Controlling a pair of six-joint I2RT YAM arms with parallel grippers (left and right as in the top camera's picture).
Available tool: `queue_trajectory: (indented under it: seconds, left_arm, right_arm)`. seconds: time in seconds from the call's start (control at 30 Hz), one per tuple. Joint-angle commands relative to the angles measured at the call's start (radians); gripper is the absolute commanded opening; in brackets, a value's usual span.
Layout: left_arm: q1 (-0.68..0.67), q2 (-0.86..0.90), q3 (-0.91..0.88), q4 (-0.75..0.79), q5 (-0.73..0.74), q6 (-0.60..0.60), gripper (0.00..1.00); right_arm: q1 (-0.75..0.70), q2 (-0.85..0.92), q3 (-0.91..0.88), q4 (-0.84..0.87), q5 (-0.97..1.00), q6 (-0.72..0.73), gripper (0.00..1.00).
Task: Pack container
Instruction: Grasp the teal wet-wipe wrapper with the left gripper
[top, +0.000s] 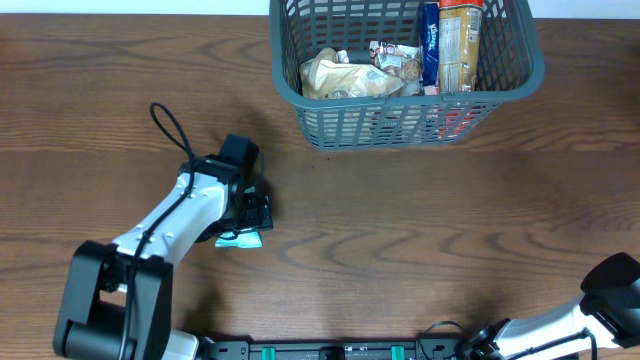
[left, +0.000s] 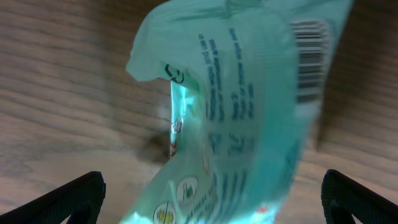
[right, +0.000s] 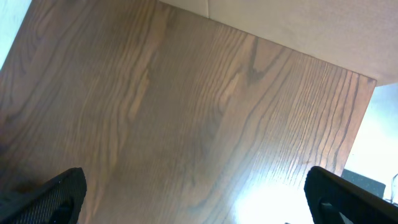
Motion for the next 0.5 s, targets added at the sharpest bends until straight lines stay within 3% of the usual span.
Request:
queue_trajectory:
  seconds: [0.0, 0.47]
  left_arm:
    - [0.005, 0.019, -0.007, 0.008, -0.006, -0.010, 1.00]
    - [0.005, 0.037, -0.008, 0.061, -0.069, -0.012, 1.00]
  right_arm:
    - [-0.009, 0.010, -0.003, -0.002, -0.004, 0.002, 0.99]
    - [-0.009, 0.010, -0.003, -0.001, -0.004, 0.002, 0.99]
